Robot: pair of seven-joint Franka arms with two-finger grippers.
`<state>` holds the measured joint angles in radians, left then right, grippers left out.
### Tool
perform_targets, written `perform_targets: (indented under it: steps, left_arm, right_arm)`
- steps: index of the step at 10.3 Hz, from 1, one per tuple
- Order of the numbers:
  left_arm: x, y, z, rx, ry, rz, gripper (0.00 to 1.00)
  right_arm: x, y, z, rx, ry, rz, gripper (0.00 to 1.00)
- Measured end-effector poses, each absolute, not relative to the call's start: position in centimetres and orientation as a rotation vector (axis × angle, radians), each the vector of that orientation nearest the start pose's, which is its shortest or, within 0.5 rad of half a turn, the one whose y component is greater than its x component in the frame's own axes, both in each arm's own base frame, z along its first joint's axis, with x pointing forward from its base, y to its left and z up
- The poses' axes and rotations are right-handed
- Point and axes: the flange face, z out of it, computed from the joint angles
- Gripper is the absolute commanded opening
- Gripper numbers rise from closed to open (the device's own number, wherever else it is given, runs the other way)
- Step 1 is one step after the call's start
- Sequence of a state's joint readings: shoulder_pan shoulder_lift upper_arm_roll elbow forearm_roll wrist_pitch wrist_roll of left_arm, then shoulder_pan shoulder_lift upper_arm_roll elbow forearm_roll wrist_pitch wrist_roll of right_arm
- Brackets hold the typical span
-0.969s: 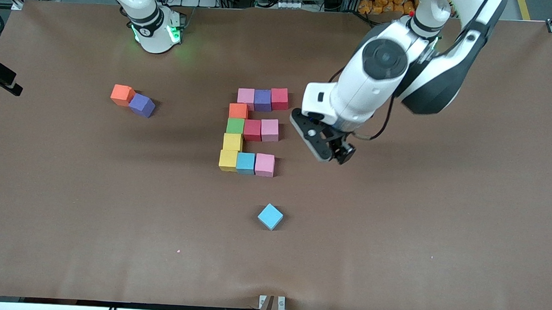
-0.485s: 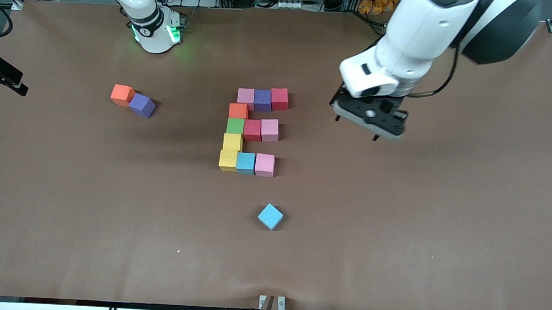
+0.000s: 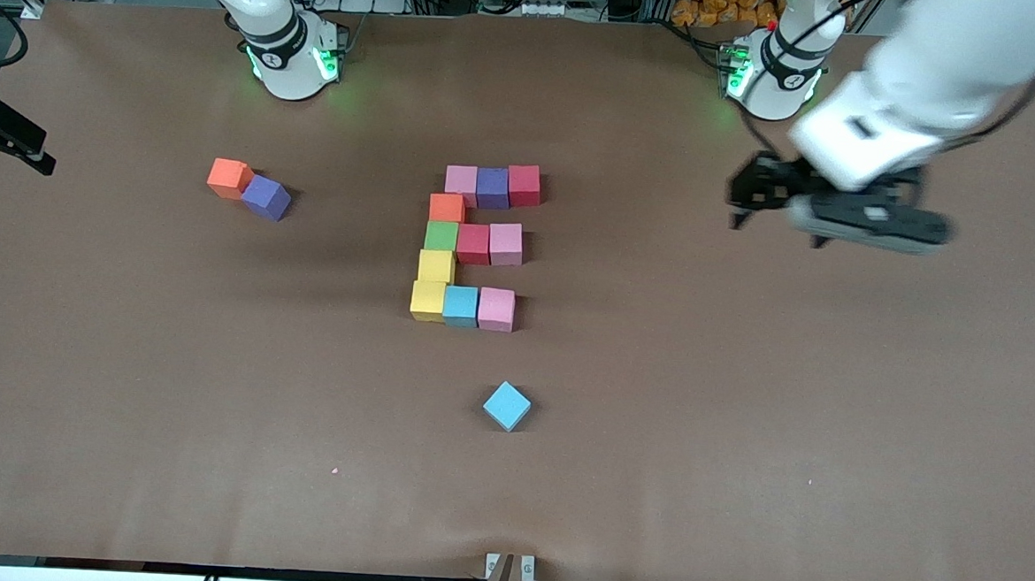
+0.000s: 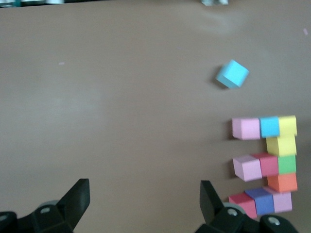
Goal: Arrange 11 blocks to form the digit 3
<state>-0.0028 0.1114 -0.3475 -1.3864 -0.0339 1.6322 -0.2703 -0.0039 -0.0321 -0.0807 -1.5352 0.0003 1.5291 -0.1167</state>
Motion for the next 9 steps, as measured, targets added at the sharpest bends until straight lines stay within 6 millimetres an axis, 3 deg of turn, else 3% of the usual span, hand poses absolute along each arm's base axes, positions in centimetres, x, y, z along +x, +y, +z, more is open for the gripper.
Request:
perform_targets:
  steps: [3,7,9]
  left_arm:
    - [55.5,-12.2,68.6,-3.243,-0.085,-0.194,1.00]
    - [54.7,-6.7,69.5,-3.266,-0.204,-0.129,1.00]
    - [54.4,-5.3,69.6,-3.263,-0.175,-0.103,1.00]
  right_arm:
    - [53.8,-4.8,65.5,-3.141,-0.060,-0.041,1.00]
    - [53.8,-4.8,65.5,-3.141,-0.059,-0.041,1.00]
    - [53.8,-4.8,65.5,-3.141,-0.060,-0.041,1.00]
